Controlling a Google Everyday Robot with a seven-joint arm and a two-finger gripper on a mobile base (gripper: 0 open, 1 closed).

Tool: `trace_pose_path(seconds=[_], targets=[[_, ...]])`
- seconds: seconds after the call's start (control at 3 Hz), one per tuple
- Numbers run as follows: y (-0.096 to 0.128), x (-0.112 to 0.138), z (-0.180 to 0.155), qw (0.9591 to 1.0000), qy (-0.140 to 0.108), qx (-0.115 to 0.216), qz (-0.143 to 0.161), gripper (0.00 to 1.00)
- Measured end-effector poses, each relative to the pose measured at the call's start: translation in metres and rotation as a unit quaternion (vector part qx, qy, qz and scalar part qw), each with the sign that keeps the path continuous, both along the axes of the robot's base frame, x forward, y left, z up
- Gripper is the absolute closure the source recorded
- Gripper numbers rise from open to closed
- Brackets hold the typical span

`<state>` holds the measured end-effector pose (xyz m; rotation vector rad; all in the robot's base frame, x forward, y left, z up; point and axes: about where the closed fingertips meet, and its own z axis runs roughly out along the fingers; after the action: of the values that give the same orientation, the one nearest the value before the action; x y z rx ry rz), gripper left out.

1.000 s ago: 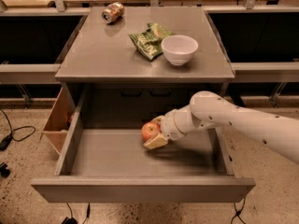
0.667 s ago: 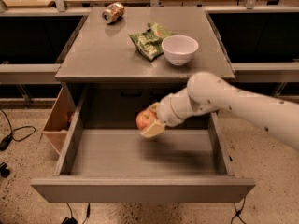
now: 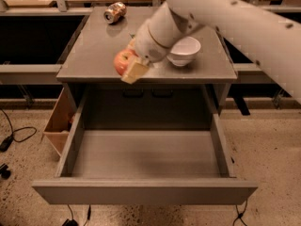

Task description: Pick apple from top drawer and place on counter

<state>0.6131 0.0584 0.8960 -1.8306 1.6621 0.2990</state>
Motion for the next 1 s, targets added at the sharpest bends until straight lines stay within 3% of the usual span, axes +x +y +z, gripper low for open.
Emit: trace_pose_path(seconds=[0.33, 0.67, 1.0], targets=[[0.039, 0.012, 0.039, 0.9992, 0.015, -0.025, 0.027, 1.00], [0.086, 0.036, 0.046, 0.9978, 0.049, -0.019, 0.040, 1.00], [0.118, 0.075, 0.039, 0.9975, 0.065, 0.011, 0.023, 1.00]])
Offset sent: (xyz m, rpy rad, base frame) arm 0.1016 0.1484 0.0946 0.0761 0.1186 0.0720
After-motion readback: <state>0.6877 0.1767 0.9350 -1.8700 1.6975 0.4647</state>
